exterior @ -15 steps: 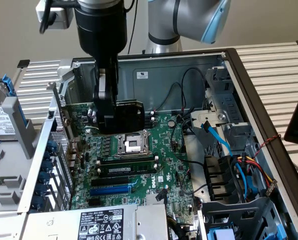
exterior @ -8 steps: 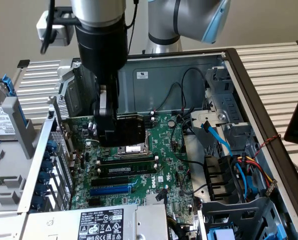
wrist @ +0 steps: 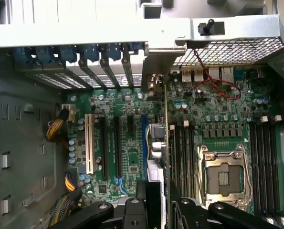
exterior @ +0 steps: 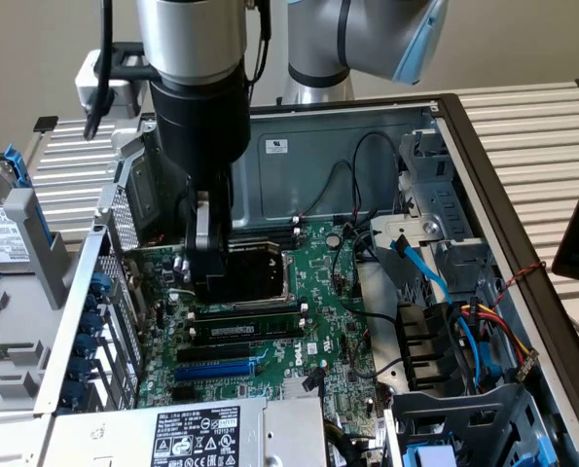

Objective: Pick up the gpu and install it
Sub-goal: 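Insert the gpu into the slot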

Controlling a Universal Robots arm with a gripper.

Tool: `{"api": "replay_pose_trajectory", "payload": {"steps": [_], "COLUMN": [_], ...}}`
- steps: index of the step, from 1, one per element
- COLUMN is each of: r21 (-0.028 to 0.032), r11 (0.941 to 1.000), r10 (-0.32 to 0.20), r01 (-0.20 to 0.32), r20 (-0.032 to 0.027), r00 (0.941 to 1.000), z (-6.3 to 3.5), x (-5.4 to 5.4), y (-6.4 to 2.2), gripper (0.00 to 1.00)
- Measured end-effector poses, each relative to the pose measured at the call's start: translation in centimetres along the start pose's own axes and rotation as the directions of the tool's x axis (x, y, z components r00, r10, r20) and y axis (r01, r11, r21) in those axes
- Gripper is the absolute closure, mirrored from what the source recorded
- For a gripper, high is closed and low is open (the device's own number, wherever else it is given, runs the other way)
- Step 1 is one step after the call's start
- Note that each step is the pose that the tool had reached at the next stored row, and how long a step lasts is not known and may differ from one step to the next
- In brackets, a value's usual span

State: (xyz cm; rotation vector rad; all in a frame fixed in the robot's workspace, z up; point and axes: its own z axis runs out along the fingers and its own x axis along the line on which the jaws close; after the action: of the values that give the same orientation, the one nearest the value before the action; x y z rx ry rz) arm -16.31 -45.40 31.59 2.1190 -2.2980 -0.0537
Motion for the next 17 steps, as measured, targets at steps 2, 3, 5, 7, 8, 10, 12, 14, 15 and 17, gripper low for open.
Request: {"api": "replay_pose_trajectory", "payload": {"steps": [2, 3, 5, 7, 8, 10, 12, 14, 15, 17], "r21": [0.0000, 0.0000, 0.0000, 0.0001, 0.0001, 0.0000, -0.0004, -0.0011, -0.0016, -0.0025], "r11": [1.0000, 1.0000, 1.0000, 1.0000, 1.0000, 1.0000, 1.0000, 1.0000, 1.0000, 1.0000], "r10": [0.000, 0.000, 0.000, 0.000, 0.000, 0.000, 0.000, 0.000, 0.000, 0.000], "r01": [0.000, 0.000, 0.000, 0.000, 0.000, 0.000, 0.000, 0.000, 0.000, 0.000], "r20": [0.0000, 0.0000, 0.0002, 0.0003, 0.0003, 0.0002, 0.0000, 0.0002, 0.0002, -0.0002], "r00": [1.0000, 1.0000, 1.0000, 1.0000, 1.0000, 1.0000, 1.0000, 1.0000, 1.0000, 1.0000], "z": [0.28, 0.39, 0.59, 0.83, 0.98, 1.32, 1.68, 2.05, 2.20, 2.31], "x": [0.3, 0.5, 0.8, 1.0, 1.1, 1.1, 1.2, 1.2, 1.2, 1.1], "y": [-0.03, -0.05, -0.09, -0.12, -0.13, -0.14, -0.15, -0.17, -0.17, -0.18], "gripper": [0.72, 0.72, 0.72, 0.72, 0.72, 0.72, 0.72, 0.72, 0.72, 0.72]}}
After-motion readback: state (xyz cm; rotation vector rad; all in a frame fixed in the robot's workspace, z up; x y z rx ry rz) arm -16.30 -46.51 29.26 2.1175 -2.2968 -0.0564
